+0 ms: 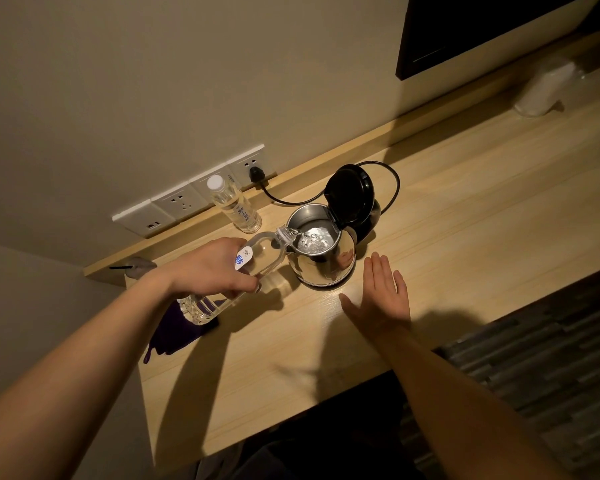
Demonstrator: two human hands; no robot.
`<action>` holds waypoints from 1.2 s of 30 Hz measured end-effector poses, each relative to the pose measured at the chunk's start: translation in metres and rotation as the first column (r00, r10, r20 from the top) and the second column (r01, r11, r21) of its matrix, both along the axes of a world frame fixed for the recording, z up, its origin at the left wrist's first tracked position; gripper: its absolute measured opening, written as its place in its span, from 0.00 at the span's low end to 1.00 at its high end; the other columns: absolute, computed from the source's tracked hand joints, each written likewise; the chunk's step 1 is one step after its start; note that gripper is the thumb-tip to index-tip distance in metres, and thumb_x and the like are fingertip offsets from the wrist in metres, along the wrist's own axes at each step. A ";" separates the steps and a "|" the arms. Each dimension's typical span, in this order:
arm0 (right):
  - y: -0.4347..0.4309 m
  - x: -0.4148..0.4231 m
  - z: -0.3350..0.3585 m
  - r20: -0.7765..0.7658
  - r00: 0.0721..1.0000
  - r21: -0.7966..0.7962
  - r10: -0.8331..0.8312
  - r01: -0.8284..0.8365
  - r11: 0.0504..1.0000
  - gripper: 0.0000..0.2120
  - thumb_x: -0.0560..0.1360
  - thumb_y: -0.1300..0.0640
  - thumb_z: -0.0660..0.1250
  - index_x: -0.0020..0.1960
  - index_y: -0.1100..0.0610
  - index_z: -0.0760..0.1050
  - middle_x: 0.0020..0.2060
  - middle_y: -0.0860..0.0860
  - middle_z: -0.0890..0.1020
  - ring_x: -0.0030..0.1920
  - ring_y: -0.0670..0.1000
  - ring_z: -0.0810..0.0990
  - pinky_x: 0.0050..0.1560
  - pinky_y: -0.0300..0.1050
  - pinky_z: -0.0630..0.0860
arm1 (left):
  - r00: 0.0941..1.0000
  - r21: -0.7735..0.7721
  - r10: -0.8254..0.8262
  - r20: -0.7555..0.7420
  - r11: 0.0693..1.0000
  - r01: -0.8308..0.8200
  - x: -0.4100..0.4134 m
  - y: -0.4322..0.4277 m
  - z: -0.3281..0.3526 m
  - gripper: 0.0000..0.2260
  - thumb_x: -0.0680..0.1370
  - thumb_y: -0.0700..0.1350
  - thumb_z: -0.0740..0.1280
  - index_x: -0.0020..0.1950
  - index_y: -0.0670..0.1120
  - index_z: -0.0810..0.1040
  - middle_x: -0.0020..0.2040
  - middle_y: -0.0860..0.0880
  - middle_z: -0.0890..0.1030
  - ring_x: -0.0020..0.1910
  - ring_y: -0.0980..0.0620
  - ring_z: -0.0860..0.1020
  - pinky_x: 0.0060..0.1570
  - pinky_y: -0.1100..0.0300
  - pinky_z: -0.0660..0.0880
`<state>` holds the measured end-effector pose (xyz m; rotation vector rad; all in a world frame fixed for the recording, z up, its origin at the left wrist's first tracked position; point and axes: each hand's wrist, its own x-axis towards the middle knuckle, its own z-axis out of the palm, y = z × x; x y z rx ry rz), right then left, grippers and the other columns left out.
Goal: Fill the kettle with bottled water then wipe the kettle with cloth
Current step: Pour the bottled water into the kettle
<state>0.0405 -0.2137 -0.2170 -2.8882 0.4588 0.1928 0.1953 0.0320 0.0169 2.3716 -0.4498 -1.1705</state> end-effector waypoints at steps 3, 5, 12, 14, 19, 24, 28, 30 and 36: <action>0.000 0.000 0.000 -0.004 1.000 0.004 0.000 0.000 1.000 0.47 0.76 0.29 0.59 0.82 0.61 0.58 0.83 0.58 0.60 0.84 0.56 0.57 0.80 0.59 0.59 | 1.000 0.019 -0.003 0.019 1.000 0.003 0.000 0.000 0.000 0.12 0.73 0.40 0.78 0.52 0.43 0.78 0.41 0.46 0.84 0.31 0.58 0.83 0.32 0.65 0.78; 0.000 0.000 0.000 0.000 1.000 0.009 0.001 -0.001 1.000 0.47 0.76 0.29 0.59 0.82 0.62 0.58 0.83 0.58 0.60 0.84 0.57 0.58 0.80 0.59 0.59 | 1.000 0.017 0.001 0.025 1.000 -0.001 0.000 0.000 0.000 0.12 0.73 0.40 0.78 0.51 0.43 0.78 0.41 0.46 0.84 0.31 0.58 0.82 0.31 0.67 0.77; 0.000 0.001 -0.002 -0.005 1.000 0.012 -0.002 0.002 1.000 0.47 0.76 0.30 0.59 0.82 0.62 0.58 0.83 0.58 0.60 0.84 0.57 0.57 0.81 0.59 0.59 | 1.000 0.009 -0.016 -0.004 1.000 0.016 0.001 0.000 0.003 0.12 0.74 0.39 0.78 0.53 0.40 0.78 0.40 0.44 0.85 0.33 0.54 0.83 0.34 0.60 0.80; 0.000 0.001 -0.002 -0.010 1.000 0.015 0.000 0.000 1.000 0.47 0.76 0.29 0.58 0.83 0.62 0.57 0.84 0.58 0.59 0.84 0.57 0.56 0.81 0.59 0.59 | 1.000 0.013 -0.023 0.009 1.000 0.023 0.000 0.000 0.004 0.12 0.74 0.40 0.78 0.53 0.40 0.78 0.40 0.43 0.85 0.33 0.53 0.83 0.34 0.57 0.81; -0.001 0.001 -0.002 -0.025 1.000 0.002 0.001 -0.001 1.000 0.48 0.77 0.28 0.56 0.83 0.61 0.56 0.84 0.57 0.58 0.84 0.56 0.55 0.81 0.59 0.58 | 0.997 0.047 -0.062 0.039 0.997 0.060 0.001 -0.001 0.006 0.13 0.74 0.41 0.77 0.54 0.39 0.79 0.43 0.37 0.86 0.35 0.47 0.83 0.41 0.43 0.82; -0.001 0.001 -0.002 -0.024 1.000 0.001 0.007 -0.007 1.000 0.48 0.77 0.28 0.56 0.83 0.61 0.55 0.84 0.58 0.58 0.84 0.56 0.55 0.81 0.59 0.57 | 0.995 0.066 -0.081 0.055 0.995 0.077 0.001 -0.001 0.007 0.13 0.74 0.43 0.78 0.53 0.42 0.79 0.42 0.43 0.85 0.35 0.51 0.81 0.39 0.50 0.80; -0.001 0.001 -0.002 -0.031 1.000 0.002 0.006 -0.006 1.000 0.48 0.77 0.28 0.55 0.83 0.61 0.55 0.84 0.58 0.58 0.84 0.56 0.55 0.81 0.59 0.58 | 0.995 0.077 -0.075 0.065 0.995 0.070 0.000 -0.003 0.008 0.13 0.73 0.43 0.78 0.53 0.42 0.79 0.40 0.46 0.84 0.33 0.54 0.80 0.36 0.56 0.78; -0.001 0.001 -0.002 -0.027 1.000 0.001 0.005 -0.005 1.000 0.48 0.77 0.28 0.55 0.83 0.61 0.56 0.84 0.58 0.58 0.84 0.56 0.55 0.81 0.59 0.58 | 0.994 0.087 -0.076 0.074 0.994 0.069 0.000 -0.004 0.009 0.13 0.73 0.43 0.78 0.52 0.42 0.79 0.40 0.46 0.84 0.34 0.53 0.80 0.37 0.52 0.79; -0.001 0.001 0.000 -0.033 0.999 0.009 0.005 -0.005 1.000 0.48 0.77 0.28 0.56 0.83 0.61 0.55 0.84 0.58 0.58 0.84 0.56 0.55 0.81 0.58 0.58 | 0.993 0.117 -0.084 0.088 0.990 0.074 0.000 -0.005 0.011 0.14 0.73 0.44 0.78 0.54 0.40 0.79 0.45 0.39 0.84 0.38 0.47 0.79 0.45 0.41 0.81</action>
